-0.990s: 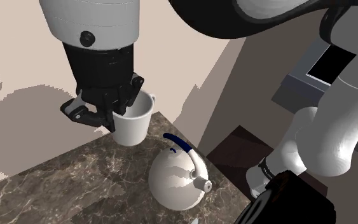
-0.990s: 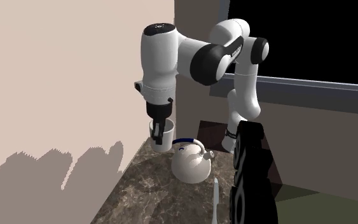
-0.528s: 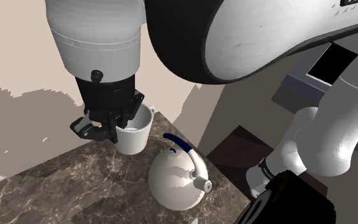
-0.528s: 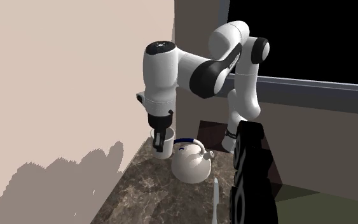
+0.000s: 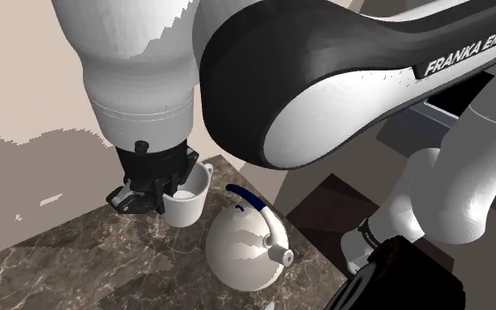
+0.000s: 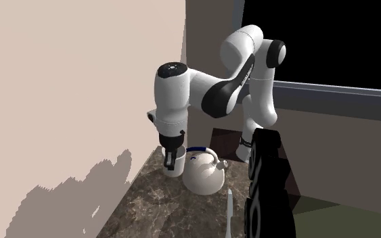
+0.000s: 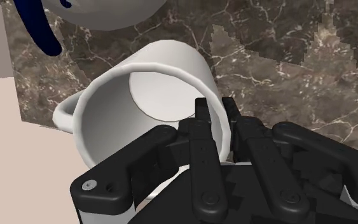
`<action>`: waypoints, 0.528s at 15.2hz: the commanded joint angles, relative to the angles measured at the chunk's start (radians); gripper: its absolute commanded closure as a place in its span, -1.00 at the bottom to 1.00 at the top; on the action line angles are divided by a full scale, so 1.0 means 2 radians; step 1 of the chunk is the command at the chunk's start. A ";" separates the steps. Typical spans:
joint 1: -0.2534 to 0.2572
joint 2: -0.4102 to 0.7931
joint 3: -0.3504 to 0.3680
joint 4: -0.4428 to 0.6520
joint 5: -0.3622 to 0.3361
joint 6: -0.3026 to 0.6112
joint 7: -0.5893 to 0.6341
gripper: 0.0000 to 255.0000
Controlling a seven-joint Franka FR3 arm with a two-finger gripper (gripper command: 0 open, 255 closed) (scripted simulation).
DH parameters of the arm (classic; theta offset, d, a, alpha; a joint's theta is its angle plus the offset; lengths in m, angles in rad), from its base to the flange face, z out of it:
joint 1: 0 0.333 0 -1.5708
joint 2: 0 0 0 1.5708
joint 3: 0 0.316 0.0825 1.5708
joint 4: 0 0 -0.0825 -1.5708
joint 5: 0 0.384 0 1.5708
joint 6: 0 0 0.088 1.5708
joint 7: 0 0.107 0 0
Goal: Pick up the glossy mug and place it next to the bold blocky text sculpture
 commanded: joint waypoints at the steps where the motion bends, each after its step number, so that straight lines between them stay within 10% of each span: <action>1: 0.000 0.002 -0.001 -0.012 -0.002 0.014 0.002 1.00; 8: 0.001 0.015 -0.003 -0.046 -0.014 0.057 0.013 1.00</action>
